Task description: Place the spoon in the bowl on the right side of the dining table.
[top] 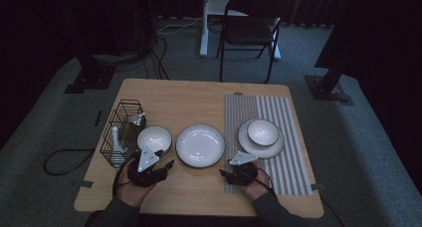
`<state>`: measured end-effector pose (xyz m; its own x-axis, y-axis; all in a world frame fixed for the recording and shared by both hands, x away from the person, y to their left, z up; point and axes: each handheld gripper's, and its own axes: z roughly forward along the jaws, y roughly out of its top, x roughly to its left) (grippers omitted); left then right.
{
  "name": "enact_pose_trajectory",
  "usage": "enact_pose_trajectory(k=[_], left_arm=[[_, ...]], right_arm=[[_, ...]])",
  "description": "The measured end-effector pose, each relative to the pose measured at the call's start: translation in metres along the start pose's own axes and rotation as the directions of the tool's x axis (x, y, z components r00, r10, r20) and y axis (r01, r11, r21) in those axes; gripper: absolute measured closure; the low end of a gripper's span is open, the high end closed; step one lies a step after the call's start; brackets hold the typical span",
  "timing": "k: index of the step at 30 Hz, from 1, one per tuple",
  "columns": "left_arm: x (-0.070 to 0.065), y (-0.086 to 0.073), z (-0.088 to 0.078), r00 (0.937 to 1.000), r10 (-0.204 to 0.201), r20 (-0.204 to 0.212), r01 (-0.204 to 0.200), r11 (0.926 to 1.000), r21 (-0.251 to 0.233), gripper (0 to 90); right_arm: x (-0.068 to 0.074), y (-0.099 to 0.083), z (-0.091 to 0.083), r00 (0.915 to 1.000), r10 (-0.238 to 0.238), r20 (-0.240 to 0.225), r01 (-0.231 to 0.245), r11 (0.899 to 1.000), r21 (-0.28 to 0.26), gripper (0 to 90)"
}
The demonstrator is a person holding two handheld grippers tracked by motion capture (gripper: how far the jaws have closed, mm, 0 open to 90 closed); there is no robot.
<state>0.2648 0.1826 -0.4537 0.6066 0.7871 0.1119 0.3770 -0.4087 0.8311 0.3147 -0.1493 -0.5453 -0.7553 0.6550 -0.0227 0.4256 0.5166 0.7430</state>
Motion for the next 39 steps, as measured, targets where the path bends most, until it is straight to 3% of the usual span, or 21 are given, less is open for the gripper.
enact_pose_trajectory(k=[7, 12, 17, 24, 33, 39], left_arm=[[0.005, 0.002, -0.007, 0.9997, -0.008, -0.022, 0.008, 0.9997, -0.021, 46.3], [0.007, 0.003, -0.011, 0.9993, -0.008, -0.038, 0.007, 0.9996, -0.029, 46.1], [0.011, 0.003, -0.015, 0.9983, -0.014, -0.057, 0.011, 0.9992, -0.038, 46.0], [0.017, 0.003, -0.022, 0.9952, -0.026, -0.095, 0.022, 0.9987, -0.046, 45.9], [0.021, 0.003, -0.026, 0.9923, -0.029, -0.121, 0.023, 0.9986, -0.047, 45.9], [0.026, 0.004, -0.033, 0.9856, -0.034, -0.165, 0.026, 0.9983, -0.053, 45.9]], right_arm=[[-0.001, -0.002, 0.001, 0.9995, -0.012, -0.029, 0.012, 1.000, -0.009, 40.8], [0.001, -0.001, 0.001, 0.9996, -0.016, -0.022, 0.016, 1.000, -0.009, 41.6], [0.007, 0.000, 0.001, 0.9985, -0.053, -0.016, 0.053, 0.998, -0.017, 42.6], [0.004, 0.000, 0.003, 0.9986, -0.030, -0.043, 0.030, 1.000, -0.009, 39.2], [0.005, 0.000, 0.003, 0.9982, -0.035, -0.048, 0.035, 0.999, -0.006, 36.5], [0.005, 0.000, 0.004, 0.9988, -0.026, -0.041, 0.026, 1.000, 0.000, 31.6]])
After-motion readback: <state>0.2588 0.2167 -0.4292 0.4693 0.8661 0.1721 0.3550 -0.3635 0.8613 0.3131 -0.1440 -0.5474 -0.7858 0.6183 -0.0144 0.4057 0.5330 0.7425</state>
